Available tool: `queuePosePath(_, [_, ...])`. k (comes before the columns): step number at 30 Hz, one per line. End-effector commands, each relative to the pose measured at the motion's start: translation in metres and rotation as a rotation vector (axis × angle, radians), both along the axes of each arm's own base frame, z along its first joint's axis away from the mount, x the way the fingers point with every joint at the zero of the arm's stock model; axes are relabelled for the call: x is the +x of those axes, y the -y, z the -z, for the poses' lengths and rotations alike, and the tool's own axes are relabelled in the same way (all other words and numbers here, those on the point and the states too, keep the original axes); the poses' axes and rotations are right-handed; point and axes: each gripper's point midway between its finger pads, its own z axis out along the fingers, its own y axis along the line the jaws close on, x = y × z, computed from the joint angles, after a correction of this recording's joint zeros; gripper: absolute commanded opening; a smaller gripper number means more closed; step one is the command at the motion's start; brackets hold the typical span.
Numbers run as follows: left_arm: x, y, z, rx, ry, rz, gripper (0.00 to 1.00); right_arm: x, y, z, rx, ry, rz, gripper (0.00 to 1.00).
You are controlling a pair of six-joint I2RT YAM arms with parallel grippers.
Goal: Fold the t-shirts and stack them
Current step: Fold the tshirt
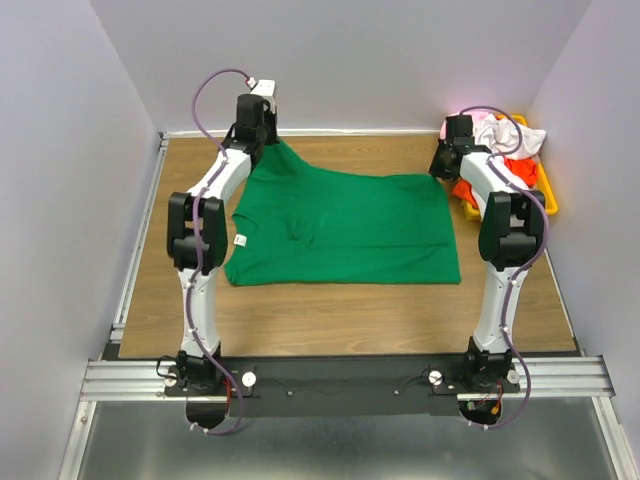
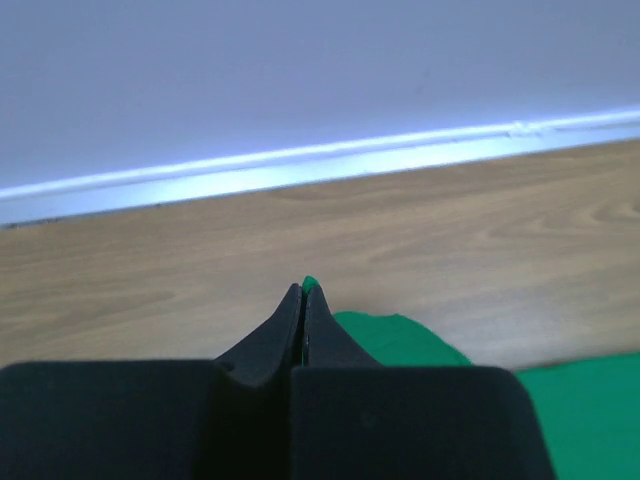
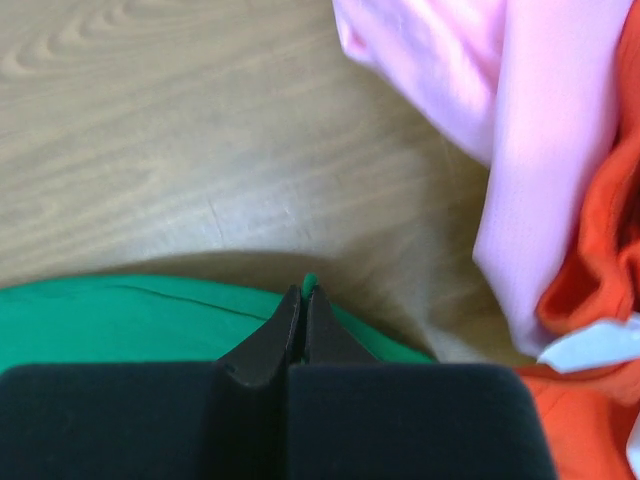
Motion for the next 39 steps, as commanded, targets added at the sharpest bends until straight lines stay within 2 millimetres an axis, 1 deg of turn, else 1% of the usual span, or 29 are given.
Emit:
queuePosePath(1, [-0.036, 0.01, -0.035, -0.083, 0.111, 0.061, 0.0, -0.022, -0.002, -0.005, 0.004, -0.034, -0.031, 0.0])
queuePosePath(2, [-0.047, 0.011, -0.051, -0.102, 0.138, 0.077, 0.0, -0.031, -0.002, -0.001, 0.003, -0.052, -0.031, 0.0])
queuePosePath(4, [-0.062, 0.016, -0.049, -0.122, 0.143, 0.101, 0.0, -0.04, -0.002, 0.002, 0.001, -0.066, -0.031, 0.0])
queuePosePath(5, [-0.075, 0.017, -0.027, -0.123, 0.094, 0.107, 0.0, -0.043, -0.004, 0.002, 0.001, -0.069, -0.036, 0.0])
queuePosePath(6, [-0.084, 0.019, -0.031, -0.126, 0.099, 0.112, 0.0, -0.051, -0.004, 0.004, -0.001, -0.076, -0.035, 0.0])
queuePosePath(7, [-0.095, 0.018, -0.012, -0.123, 0.059, 0.103, 0.0, -0.055, -0.005, 0.003, -0.003, -0.076, -0.035, 0.0])
queuePosePath(8, [-0.102, 0.018, -0.014, -0.127, 0.06, 0.1, 0.0, -0.058, -0.006, -0.005, -0.003, -0.061, -0.036, 0.0])
queuePosePath(9, [-0.107, 0.016, -0.008, -0.129, 0.046, 0.09, 0.0, -0.062, -0.005, -0.006, -0.004, -0.058, -0.034, 0.0])
queuePosePath(10, [-0.117, 0.012, 0.01, -0.124, 0.012, 0.07, 0.0, -0.07, -0.004, -0.001, -0.007, -0.074, -0.027, 0.0])
queuePosePath(11, [-0.121, 0.011, 0.014, -0.127, 0.002, 0.061, 0.0, -0.075, -0.003, -0.001, -0.011, -0.075, -0.023, 0.0])
queuePosePath(12, [-0.126, 0.009, 0.012, -0.134, 0.002, 0.048, 0.0, -0.078, -0.003, -0.012, -0.014, -0.052, -0.017, 0.01])
queuePosePath(13, [-0.13, 0.006, 0.015, -0.137, -0.002, 0.032, 0.0, -0.087, 0.002, -0.005, -0.025, -0.071, -0.001, 0.0])
queuePosePath(14, [-0.139, 0.001, 0.029, -0.131, -0.029, 0.009, 0.0, -0.091, 0.003, -0.006, -0.028, -0.07, 0.004, 0.0])
queuePosePath(15, [-0.145, 0.001, 0.021, -0.144, -0.017, 0.009, 0.0, -0.094, 0.005, -0.008, -0.037, -0.064, 0.014, 0.0])
queuePosePath(16, [-0.151, -0.006, 0.03, -0.133, -0.024, -0.026, 0.0, -0.102, 0.005, -0.008, -0.038, -0.066, 0.017, 0.0])
queuePosePath(17, [-0.156, -0.007, 0.023, -0.14, -0.007, -0.029, 0.0, -0.105, 0.006, -0.01, -0.04, -0.065, 0.019, 0.0])
queuePosePath(18, [-0.16, -0.008, 0.022, -0.145, -0.001, -0.033, 0.0, -0.109, 0.007, -0.009, -0.039, -0.068, 0.019, 0.01])
queuePosePath(19, [-0.166, -0.011, 0.029, -0.144, -0.01, -0.05, 0.0, -0.111, 0.006, -0.014, -0.037, -0.052, 0.021, 0.0])
queuePosePath(21, [-0.173, -0.011, 0.024, -0.148, 0.002, -0.058, 0.0, -0.12, 0.008, -0.007, -0.038, -0.065, 0.027, 0.0])
queuePosePath(22, [-0.18, -0.014, 0.032, -0.148, -0.014, -0.07, 0.0, -0.123, 0.009, -0.007, -0.041, -0.063, 0.033, 0.0])
queuePosePath(23, [-0.182, -0.018, 0.03, -0.145, -0.005, -0.089, 0.0, -0.131, 0.01, -0.003, -0.043, -0.074, 0.036, 0.0])
queuePosePath(24, [-0.186, -0.02, 0.032, -0.144, -0.01, -0.1, 0.0, -0.134, 0.011, -0.002, -0.046, -0.073, 0.04, 0.0])
queuePosePath(25, [-0.193, -0.023, 0.041, -0.138, -0.024, -0.112, 0.0, -0.137, 0.013, -0.001, -0.051, -0.072, 0.051, 0.0])
queuePosePath(27, [-0.198, -0.029, 0.043, -0.14, -0.021, -0.14, 0.0, -0.141, 0.014, -0.003, -0.056, -0.065, 0.059, 0.0])
queuePosePath(28, [-0.201, -0.031, 0.046, -0.136, -0.026, -0.149, 0.0, -0.146, 0.016, 0.003, -0.059, -0.075, 0.067, 0.0])
queuePosePath(31, [-0.208, -0.033, 0.053, -0.138, -0.044, -0.157, 0.0, -0.151, 0.018, 0.004, -0.061, -0.074, 0.077, 0.0])
queuePosePath(35, [-0.219, -0.037, 0.049, -0.17, -0.034, -0.185, 0.0, -0.159, 0.019, 0.007, -0.063, -0.077, 0.087, 0.0])
queuePosePath(38, [-0.226, -0.041, 0.049, -0.183, -0.032, -0.211, 0.0, -0.161, 0.021, 0.006, -0.071, -0.07, 0.096, 0.01])
queuePosePath(39, [-0.228, -0.042, 0.044, -0.199, -0.021, -0.218, 0.0, -0.163, 0.022, 0.008, -0.073, -0.075, 0.099, 0.0])
